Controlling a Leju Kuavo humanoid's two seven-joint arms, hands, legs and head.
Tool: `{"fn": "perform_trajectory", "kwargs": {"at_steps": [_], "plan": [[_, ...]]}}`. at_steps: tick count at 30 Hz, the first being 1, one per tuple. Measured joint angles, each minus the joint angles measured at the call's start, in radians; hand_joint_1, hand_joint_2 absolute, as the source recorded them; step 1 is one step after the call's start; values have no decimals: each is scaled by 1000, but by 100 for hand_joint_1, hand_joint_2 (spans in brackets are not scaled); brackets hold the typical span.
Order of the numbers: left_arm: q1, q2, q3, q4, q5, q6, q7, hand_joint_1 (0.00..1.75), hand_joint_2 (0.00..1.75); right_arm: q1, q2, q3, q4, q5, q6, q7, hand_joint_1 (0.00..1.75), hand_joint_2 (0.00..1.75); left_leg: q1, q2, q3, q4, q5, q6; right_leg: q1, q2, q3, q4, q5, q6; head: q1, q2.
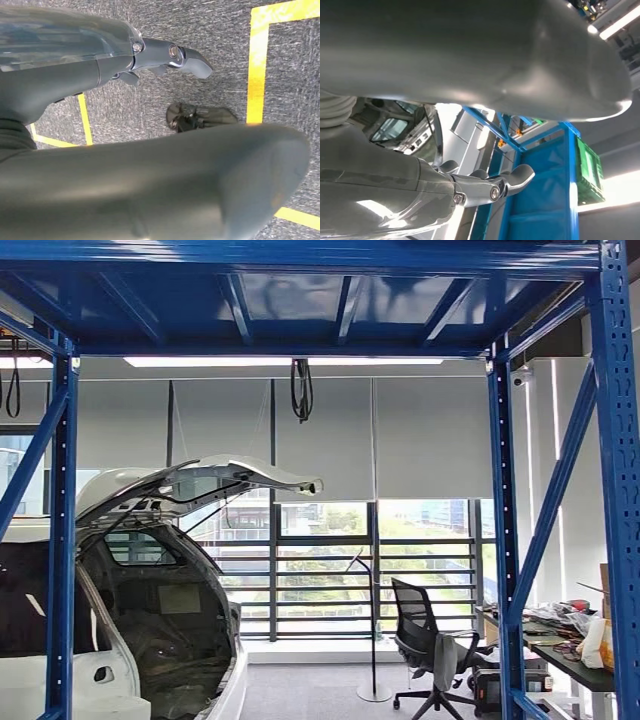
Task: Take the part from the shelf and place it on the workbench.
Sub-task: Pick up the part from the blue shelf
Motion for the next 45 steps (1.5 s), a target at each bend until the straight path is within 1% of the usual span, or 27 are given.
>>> {"fn": "perform_trajectory", "kwargs": {"at_steps": [3,4,7,8,9,11,13,14,15,17,18,19,21,24,26,28,29,30,33,35,37,39,40,41,43,44,45], "plan": [[0,0,0,0,0,0,0,0,0,0,0,0,0,0,0,0,0,0,0,0,-4,6,-1,0,0,0,0,0,0,0,0,0],[1,0,0,0,-1,0,0,0,0,0,0,2,0,-1,-1,2,0,0,-1,0,-9,-14,34,3,1,0,12,0,-9,1,0,0],[4,-1,0,1,-9,0,-1,0,0,1,0,19,-3,-1,-17,9,0,0,-13,2,27,-184,158,32,3,3,60,0,-47,27,1,0],[4,-1,0,2,-12,0,-2,0,0,1,1,24,-6,0,-21,9,0,0,-15,2,48,-223,162,40,2,4,64,9,-54,37,1,0],[3,0,0,2,-12,1,-2,0,0,-1,0,27,-7,-2,-21,8,0,0,-13,2,59,-228,159,45,2,4,56,31,-63,40,1,0],[1,1,0,2,-12,2,-3,0,0,-1,0,31,-9,-8,-21,7,0,0,-12,2,77,-236,152,54,1,5,-2,134,-98,45,1,0],[-1,1,0,2,-13,2,-3,0,0,3,0,35,-10,-13,-21,7,0,0,-15,3,88,-237,141,60,1,5,-88,252,-130,47,1,0],[0,1,0,2,-13,2,-3,0,0,5,0,36,-10,-15,-21,7,0,0,-17,4,96,-237,135,61,2,5,-117,277,-125,46,1,0],[1,1,0,2,-14,2,-3,0,0,7,0,37,-10,-16,-21,7,0,0,-18,4,106,-237,127,61,4,5,-128,266,-97,43,1,0],[2,1,0,2,-15,2,-3,0,0,6,0,38,-10,-17,-21,7,0,0,-19,6,130,-238,110,58,14,-1,-104,154,0,30,1,0],[2,0,0,2,-15,1,-3,0,0,5,1,39,-10,-17,-22,7,0,0,-19,8,140,-240,103,56,20,-7,-89,98,33,22,1,0],[1,0,0,2,-16,1,-4,0,0,2,1,40,-10,-16,-22,8,0,0,-19,9,145,-242,97,51,26,-12,-77,53,51,13,1,0],[2,-2,0,4,-19,1,-4,0,0,-2,2,44,-10,-15,-23,11,0,0,-20,15,155,-247,93,42,33,-12,-71,20,48,-1,1,0],[0,-2,0,4,-21,0,-5,0,0,-5,3,48,-13,-14,-25,16,0,0,-21,19,162,-228,82,33,25,-1,-43,-8,49,-14,1,0],[-2,-2,0,4,-21,0,-5,0,0,-6,6,50,-15,-12,-28,17,0,0,-18,18,117,-138,50,24,20,2,-22,-19,45,-19,1,0],[0,-2,0,4,-21,1,-5,0,0,-2,9,54,-15,-8,-32,18,0,0,-12,17,37,-24,9,13,18,7,-12,-20,36,-20,1,0],[2,-2,0,4,-22,1,-5,0,0,1,10,55,-15,-6,-34,18,0,0,-9,18,7,4,5,7,16,10,-6,-20,29,-18,1,0],[4,-2,0,4,-23,1,-5,0,0,3,10,57,-15,-5,-37,19,0,0,-5,18,-8,-2,21,2,14,13,2,-20,22,-15,1,0],[8,-3,0,5,-25,1,-5,0,0,11,10,60,-15,-4,-49,28,0,0,7,15,18,-153,150,-12,7,18,32,-18,-3,1,1,0],[9,-4,0,8,-27,1,-5,0,0,20,10,61,-13,-5,-60,39,0,0,6,13,31,-214,178,-2,6,21,38,-14,-17,16,0,1],[11,-4,0,9,-26,1,-5,0,0,37,10,60,-10,-12,-72,46,0,0,-1,14,34,-221,168,22,5,23,41,-11,-23,31,0,2],[11,-2,0,9,-20,2,-8,0,0,59,7,54,-7,-40,-77,68,0,0,-2,14,48,-225,167,38,2,20,44,6,-32,42,0,2],[10,-1,0,9,-15,2,-9,0,0,72,1,48,-2,-74,-70,90,0,0,-2,14,56,-227,165,44,0,18,31,36,-44,45,0,2],[9,0,1,9,-11,2,-11,0,0,92,-9,40,8,-121,-56,117,0,0,-3,13,63,-229,161,49,0,16,6,86,-63,48,0,1],[8,0,3,9,-2,2,-12,0,0,148,-37,12,39,-227,-10,160,0,0,-8,9,72,-229,153,58,0,15,-73,211,-110,50,0,1],[10,0,4,9,2,2,-12,0,0,178,-49,-4,56,-272,12,174,0,0,-12,7,76,-229,148,61,1,15,-108,253,-119,48,0,1],[13,0,6,9,7,2,-13,0,0,209,-59,-21,72,-310,31,187,0,44,-15,6,81,-229,143,63,4,15,-127,262,-110,44,0,1]]}}
